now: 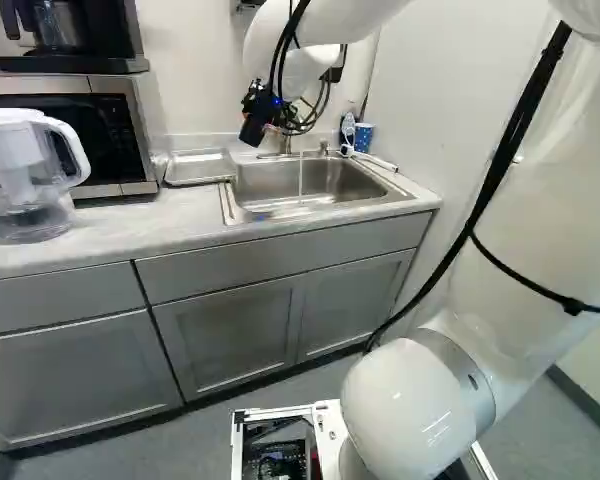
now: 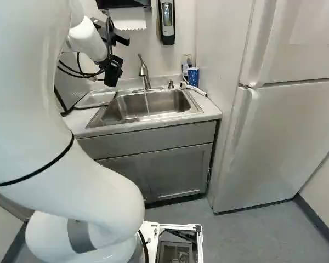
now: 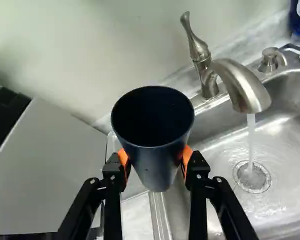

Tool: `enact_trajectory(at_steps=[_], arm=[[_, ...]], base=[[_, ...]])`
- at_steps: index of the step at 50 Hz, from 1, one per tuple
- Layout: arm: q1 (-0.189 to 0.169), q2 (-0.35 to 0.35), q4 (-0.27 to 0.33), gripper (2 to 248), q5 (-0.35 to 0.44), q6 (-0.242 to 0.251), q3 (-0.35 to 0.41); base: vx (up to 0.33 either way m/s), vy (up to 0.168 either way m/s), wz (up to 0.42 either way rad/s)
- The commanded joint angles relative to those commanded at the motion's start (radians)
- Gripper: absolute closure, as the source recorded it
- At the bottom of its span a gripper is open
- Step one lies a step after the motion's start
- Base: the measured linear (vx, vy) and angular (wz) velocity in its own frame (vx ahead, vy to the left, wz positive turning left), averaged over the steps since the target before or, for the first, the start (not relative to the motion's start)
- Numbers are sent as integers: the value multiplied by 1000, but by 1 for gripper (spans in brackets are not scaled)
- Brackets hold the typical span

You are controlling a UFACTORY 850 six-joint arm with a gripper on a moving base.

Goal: Rinse the cup and place it in the tray

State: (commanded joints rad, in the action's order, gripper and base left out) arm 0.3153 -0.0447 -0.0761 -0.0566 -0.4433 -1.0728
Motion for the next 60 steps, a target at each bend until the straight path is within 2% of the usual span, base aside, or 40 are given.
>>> enact_trajectory(at_steps=[40,60], arm=[[0,0,0,130,0,420,0],[6,7,0,130,0,420,-7]], base=[[0,0,0],[0,0,0]])
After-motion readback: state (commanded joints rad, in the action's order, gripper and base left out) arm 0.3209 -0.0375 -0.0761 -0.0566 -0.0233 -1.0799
